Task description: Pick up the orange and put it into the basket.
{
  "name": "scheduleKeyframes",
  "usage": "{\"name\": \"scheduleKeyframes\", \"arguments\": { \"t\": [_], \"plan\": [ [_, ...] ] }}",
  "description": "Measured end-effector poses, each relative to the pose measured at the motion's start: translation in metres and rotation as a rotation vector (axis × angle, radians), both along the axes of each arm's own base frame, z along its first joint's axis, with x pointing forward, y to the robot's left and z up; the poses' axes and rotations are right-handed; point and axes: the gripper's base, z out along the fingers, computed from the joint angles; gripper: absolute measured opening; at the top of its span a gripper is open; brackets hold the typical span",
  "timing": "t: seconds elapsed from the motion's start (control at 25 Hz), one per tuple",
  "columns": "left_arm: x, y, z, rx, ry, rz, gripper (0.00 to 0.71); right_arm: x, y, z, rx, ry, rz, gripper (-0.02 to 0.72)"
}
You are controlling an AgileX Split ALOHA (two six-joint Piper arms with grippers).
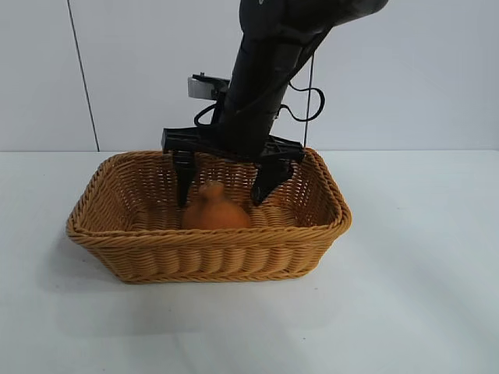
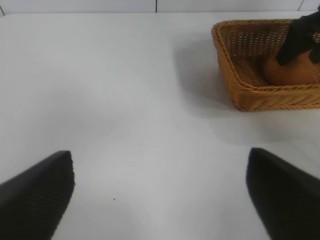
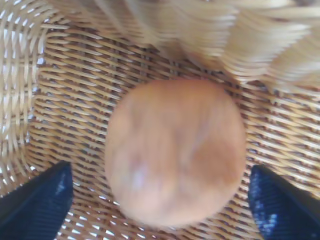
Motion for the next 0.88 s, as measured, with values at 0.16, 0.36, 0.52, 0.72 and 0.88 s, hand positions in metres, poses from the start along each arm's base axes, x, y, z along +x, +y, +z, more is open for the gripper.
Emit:
{"name": "scheduleKeyframes", "arguments": {
  "t": [0.16,0.36,0.52,0.72,0.88],
  "plan": [
    [0.0,0.0,0.0,0.0,0.0,0.0,0.666,-0.001,-0.005,0.028,-0.036,-0.023,0.023,0.694],
    [0.0,0.0,0.0,0.0,0.0,0.0,0.666,0.002,-0.01,0.064,-0.125,-0.04,0.047,0.694],
    [0.0,0.0,0.0,0.0,0.0,0.0,0.666,0.006,-0.01,0.087,-0.107,-0.104,0.044,0.694],
    [0.0,0.0,0.0,0.0,0.0,0.0,0.666,0.013,-0.022,0.089,-0.125,-0.115,0.019,0.694],
    [0.0,0.0,0.0,0.0,0.0,0.0,0.666,0.035,-0.058,0.089,-0.136,-0.114,-0.061,0.694]
  ]
}}
